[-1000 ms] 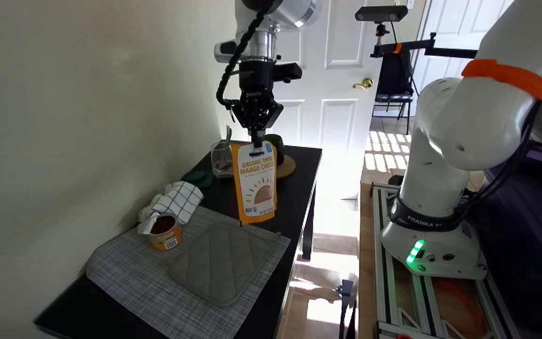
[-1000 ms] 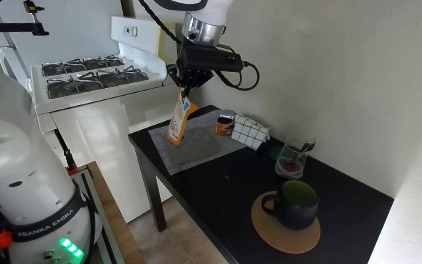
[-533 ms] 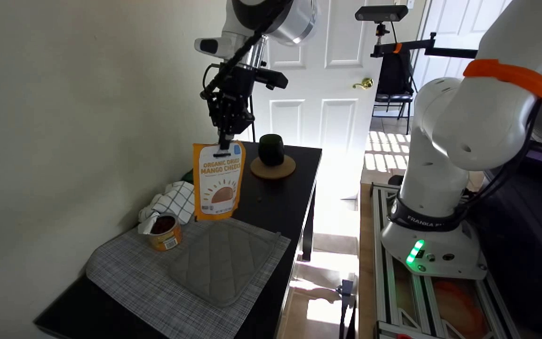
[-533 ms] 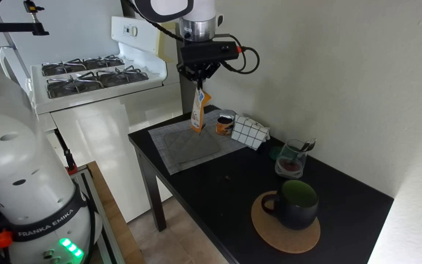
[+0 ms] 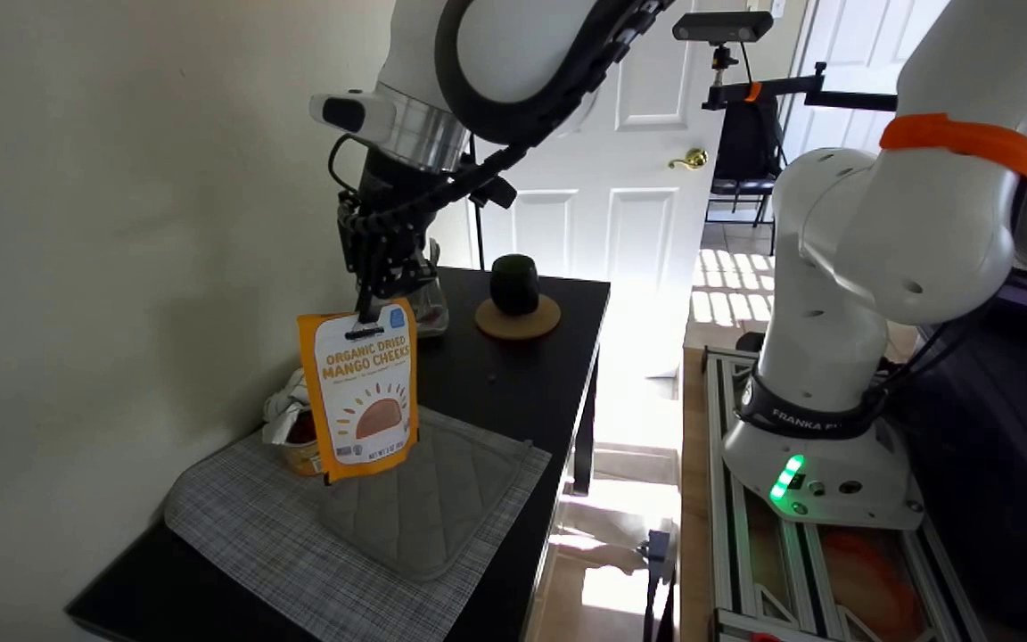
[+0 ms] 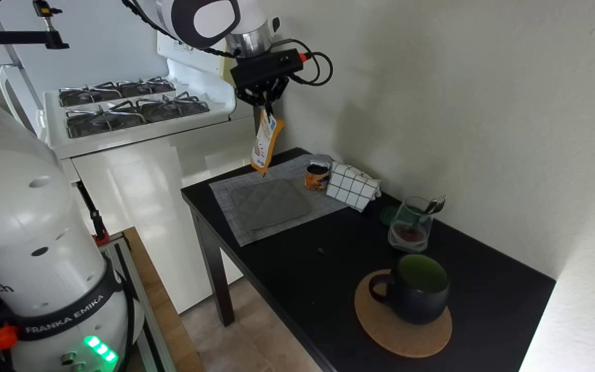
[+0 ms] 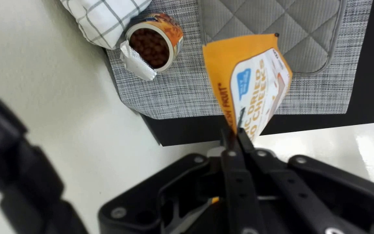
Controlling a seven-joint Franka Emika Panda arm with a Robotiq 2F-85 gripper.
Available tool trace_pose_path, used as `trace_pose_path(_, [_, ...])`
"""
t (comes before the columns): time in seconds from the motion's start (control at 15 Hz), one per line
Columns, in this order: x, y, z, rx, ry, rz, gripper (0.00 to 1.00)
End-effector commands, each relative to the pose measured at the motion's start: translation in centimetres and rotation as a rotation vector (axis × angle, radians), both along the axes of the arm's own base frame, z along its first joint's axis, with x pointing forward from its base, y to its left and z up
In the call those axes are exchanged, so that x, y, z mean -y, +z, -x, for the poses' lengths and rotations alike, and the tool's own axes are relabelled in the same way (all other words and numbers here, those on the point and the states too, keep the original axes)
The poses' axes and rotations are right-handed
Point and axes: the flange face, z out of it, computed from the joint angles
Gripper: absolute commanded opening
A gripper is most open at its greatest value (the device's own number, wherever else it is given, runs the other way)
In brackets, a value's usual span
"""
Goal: Make the dried mango package stand upright
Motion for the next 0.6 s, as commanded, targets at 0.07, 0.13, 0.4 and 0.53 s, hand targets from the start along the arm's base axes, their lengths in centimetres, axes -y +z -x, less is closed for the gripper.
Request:
trace_pose_path(0.07, [0.8, 0.1, -0.2, 0.001, -0.015, -0.003, 0.01])
trace_pose_path(0.13, [-0.1, -0.6, -0.9, 0.051, -0.040, -0.001, 0.01])
trace_pose_path(0.4, [-3.3, -2.8, -2.5, 0.178, -0.049, 0.012, 0.01])
trace_pose_path(0.53, [-4.7, -4.3, -3.0, 0.227, -0.022, 0.030, 0.01])
